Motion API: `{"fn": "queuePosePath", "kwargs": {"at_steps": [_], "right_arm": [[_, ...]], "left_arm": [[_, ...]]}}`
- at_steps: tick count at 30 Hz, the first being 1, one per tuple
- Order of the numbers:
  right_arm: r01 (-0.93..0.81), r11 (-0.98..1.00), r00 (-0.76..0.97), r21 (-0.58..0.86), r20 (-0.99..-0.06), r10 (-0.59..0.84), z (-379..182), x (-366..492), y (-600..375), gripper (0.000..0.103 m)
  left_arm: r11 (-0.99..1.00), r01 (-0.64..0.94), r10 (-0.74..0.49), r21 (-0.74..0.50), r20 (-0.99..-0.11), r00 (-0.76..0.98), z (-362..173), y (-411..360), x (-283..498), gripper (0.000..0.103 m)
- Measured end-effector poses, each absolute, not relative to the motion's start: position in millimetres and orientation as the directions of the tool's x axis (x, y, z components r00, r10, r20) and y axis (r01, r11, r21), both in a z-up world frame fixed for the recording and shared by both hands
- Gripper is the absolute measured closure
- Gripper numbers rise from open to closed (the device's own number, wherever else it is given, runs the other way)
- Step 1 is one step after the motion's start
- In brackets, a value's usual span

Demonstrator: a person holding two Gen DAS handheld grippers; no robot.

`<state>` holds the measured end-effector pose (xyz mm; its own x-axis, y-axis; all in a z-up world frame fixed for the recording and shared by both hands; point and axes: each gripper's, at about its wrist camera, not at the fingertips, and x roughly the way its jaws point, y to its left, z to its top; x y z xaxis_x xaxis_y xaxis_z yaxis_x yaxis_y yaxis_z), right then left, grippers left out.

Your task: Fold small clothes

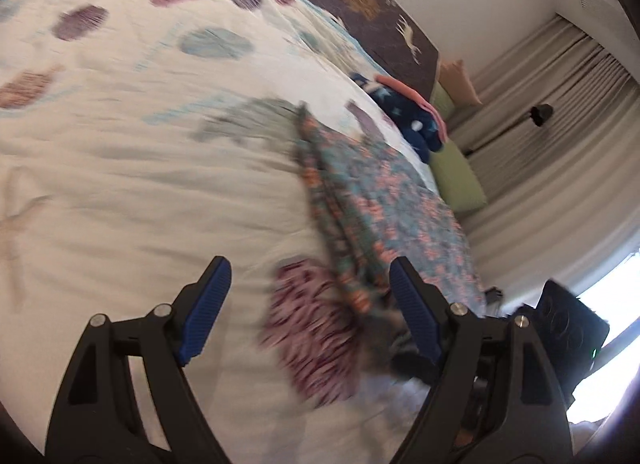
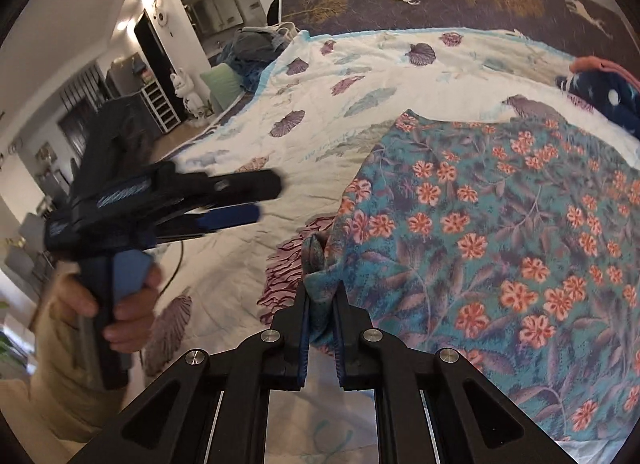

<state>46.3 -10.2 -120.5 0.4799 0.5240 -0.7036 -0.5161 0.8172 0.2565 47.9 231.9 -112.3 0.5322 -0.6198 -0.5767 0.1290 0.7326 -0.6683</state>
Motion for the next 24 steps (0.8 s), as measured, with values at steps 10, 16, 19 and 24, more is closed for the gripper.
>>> {"fn": "queuePosePath", "kwargs": {"at_steps": [10, 16, 19, 24], "right_arm": [[-0.49, 0.799, 0.479, 0.35, -0.657, 0.582, -111, 47, -32, 0.095], [-0.48, 0.787, 0.477, 0.389, -0.637, 0.606, -110, 50, -44, 0.095], [-0.476, 0.775, 0.477, 0.416, -0.618, 0.625, -107, 51, -53, 0.095], [-0.464, 0.759, 0.502, 0.457, -0.57, 0.65, -98, 50, -77, 0.095]], "left_arm": [[0.615, 0.068, -0.734, -0.786, -0.539, 0.413, -129, 199, 129, 0.059], [0.599, 0.035, -0.733, -0.8, -0.531, 0.426, -122, 193, 146, 0.091], [0.651, 0.071, -0.696, -0.756, -0.558, 0.452, -103, 178, 145, 0.091], [0.678, 0.091, -0.679, -0.729, -0.575, 0.457, -83, 158, 151, 0.092]]}}
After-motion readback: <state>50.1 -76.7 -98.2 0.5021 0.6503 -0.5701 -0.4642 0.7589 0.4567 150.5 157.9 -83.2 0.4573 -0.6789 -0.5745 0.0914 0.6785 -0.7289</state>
